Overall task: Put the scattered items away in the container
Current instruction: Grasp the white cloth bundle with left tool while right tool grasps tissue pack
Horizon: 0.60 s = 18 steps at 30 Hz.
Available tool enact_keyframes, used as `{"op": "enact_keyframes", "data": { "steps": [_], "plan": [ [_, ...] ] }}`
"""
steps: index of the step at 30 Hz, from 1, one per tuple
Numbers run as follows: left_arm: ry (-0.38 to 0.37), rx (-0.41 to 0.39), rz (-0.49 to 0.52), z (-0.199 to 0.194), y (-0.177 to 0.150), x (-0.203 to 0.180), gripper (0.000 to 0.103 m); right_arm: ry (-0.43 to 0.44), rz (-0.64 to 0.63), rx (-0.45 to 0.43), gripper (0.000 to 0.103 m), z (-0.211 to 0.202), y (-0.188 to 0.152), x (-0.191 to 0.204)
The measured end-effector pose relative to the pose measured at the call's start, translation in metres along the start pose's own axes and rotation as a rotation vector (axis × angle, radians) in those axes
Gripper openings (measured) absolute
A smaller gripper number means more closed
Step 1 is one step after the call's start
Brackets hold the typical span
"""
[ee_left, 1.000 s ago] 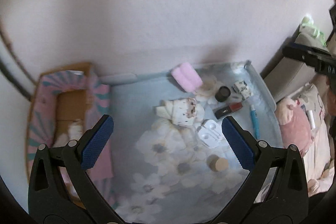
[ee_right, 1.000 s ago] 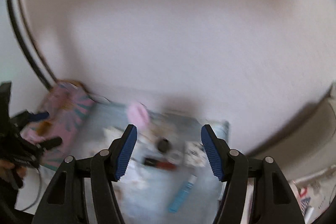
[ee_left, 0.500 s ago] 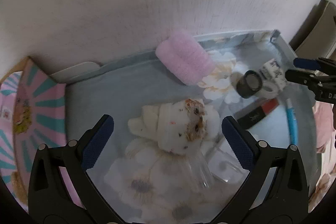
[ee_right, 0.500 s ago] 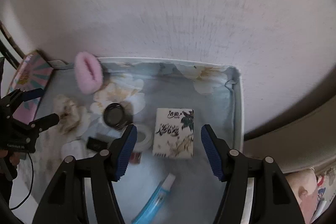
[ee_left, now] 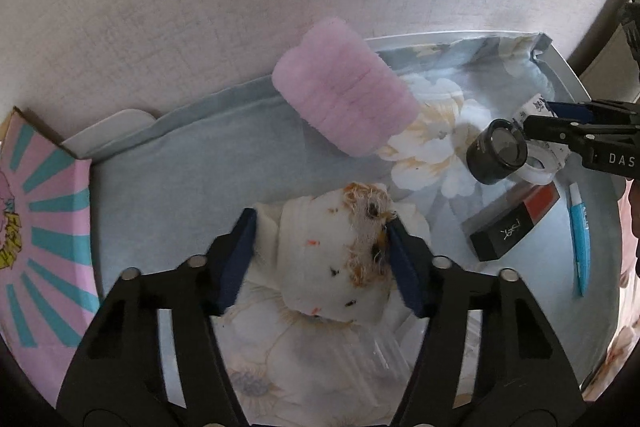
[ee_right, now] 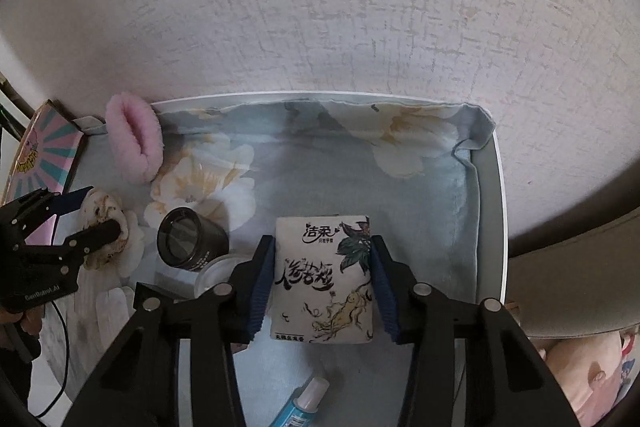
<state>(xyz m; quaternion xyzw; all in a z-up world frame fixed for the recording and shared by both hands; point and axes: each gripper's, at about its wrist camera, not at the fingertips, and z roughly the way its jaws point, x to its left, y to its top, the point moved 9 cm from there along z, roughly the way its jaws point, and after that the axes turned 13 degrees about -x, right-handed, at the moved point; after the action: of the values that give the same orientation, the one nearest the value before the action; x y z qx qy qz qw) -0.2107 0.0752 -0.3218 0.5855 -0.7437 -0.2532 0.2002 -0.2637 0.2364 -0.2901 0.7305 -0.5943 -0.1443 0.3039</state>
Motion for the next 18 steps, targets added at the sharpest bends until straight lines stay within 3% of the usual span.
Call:
{"op": "enact_keyframes", "data": {
  "steps": [10,18],
  "plan": [
    [0.004,-0.014,-0.023,-0.017,0.007,0.006,0.046,0.005,-0.013,-0.05,0.042,-0.023,0.01,0.002],
    [0.024,-0.078,-0.05,-0.069,0.033,0.02,0.045,0.035,-0.04,-0.102,0.042,-0.072,0.034,0.025]
  ]
}}
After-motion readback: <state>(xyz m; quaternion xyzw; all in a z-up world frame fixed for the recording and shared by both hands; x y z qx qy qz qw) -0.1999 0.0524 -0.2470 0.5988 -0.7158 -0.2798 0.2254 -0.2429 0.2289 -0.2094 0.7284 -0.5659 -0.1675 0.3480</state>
